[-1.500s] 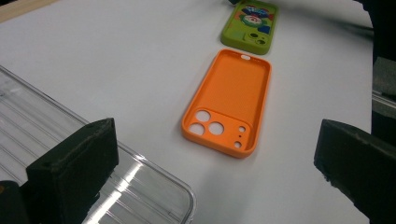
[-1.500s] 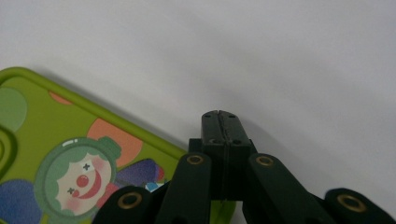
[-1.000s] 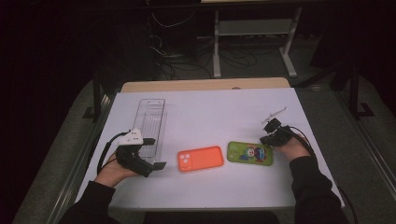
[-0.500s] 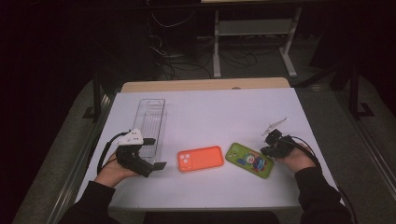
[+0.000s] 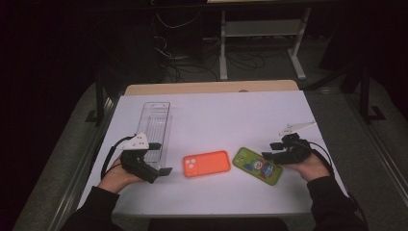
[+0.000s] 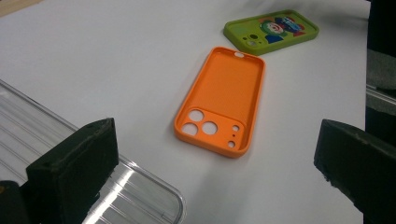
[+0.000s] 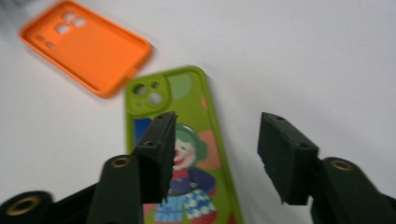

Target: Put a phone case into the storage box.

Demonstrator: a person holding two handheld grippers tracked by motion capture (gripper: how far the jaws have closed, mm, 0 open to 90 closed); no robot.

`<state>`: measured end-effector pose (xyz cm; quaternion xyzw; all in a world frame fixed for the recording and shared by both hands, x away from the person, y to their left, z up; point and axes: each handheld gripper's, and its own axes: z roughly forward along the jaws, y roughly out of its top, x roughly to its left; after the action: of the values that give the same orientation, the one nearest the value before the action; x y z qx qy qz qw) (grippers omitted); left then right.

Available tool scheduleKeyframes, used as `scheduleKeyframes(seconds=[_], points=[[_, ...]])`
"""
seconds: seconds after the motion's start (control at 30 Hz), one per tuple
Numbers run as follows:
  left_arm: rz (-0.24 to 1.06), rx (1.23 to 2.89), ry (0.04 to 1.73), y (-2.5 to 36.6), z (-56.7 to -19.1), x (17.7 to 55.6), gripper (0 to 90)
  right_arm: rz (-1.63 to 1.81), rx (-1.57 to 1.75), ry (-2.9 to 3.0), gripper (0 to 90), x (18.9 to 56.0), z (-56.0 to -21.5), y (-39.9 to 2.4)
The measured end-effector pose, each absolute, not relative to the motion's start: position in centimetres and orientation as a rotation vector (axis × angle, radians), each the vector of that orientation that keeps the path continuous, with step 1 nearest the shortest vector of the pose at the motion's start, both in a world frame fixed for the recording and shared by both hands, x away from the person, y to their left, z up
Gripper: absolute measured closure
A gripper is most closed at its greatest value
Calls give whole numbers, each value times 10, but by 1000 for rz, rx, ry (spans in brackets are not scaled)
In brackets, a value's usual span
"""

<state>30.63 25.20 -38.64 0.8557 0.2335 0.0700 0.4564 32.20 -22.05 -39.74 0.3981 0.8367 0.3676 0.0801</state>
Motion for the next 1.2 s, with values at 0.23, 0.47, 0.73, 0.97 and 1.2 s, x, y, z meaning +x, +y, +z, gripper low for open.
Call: scheduleKeyframes(seconds=[0.23,0.47,0.73,0.97,1.2], points=[[179,2117,566,252,-386,307,0,1184,1132,2450,158,307,-402,-218],[175,2120,571,252,-386,306,0,1198,1080,2474,0,295,-412,-206],[172,2126,565,251,-387,306,0,1183,1049,2497,0,290,-414,-203],[179,2137,553,251,-387,307,0,1198,1034,2487,0,291,-408,-204],[163,2127,567,249,-388,306,0,1216,1002,2480,0,294,-394,-202]])
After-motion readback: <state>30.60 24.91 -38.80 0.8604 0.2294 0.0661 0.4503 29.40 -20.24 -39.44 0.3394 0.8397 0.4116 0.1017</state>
